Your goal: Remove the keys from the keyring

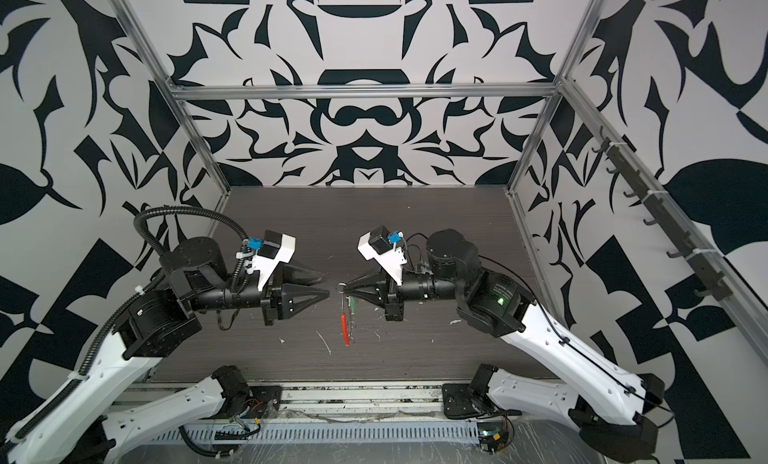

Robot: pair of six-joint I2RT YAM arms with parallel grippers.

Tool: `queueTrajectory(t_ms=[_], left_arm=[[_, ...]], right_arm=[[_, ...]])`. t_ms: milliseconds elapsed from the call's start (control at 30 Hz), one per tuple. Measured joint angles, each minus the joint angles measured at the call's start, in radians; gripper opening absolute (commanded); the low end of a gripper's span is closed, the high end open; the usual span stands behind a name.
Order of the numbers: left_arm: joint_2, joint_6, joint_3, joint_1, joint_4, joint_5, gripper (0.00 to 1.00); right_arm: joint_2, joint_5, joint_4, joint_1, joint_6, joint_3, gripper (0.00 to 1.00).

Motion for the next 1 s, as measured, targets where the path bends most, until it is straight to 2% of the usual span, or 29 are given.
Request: queueTrajectory(t_ms=[233, 567, 733, 800, 1000], left_arm=[[0.101, 0.026, 0.079, 0.000, -0.116, 0.035, 0.33], [0.157, 0.042, 0.142, 0.000, -0.220, 0.068, 0.07], [0.163, 0.043, 0.144, 0.000, -0.229, 0.084, 0.08], [0.163, 0.037, 0.144, 0.000, -0.229, 0.086, 0.00], [0.146, 0.030, 0.122, 0.000, -0.193, 0.093, 0.00]], right_arm=[[0.068, -0.018, -0.139, 0.000, -0.057, 0.090, 0.00], [0.123, -0.016, -0.257, 0.000, -0.098, 0.157, 0.00], [0.125, -0.015, -0.278, 0.000, -0.101, 0.160, 0.00], [0.125, -0.015, -0.279, 0.000, -0.101, 0.162, 0.00], [0.125, -0.017, -0.272, 0.000, -0.098, 0.165, 0.00]])
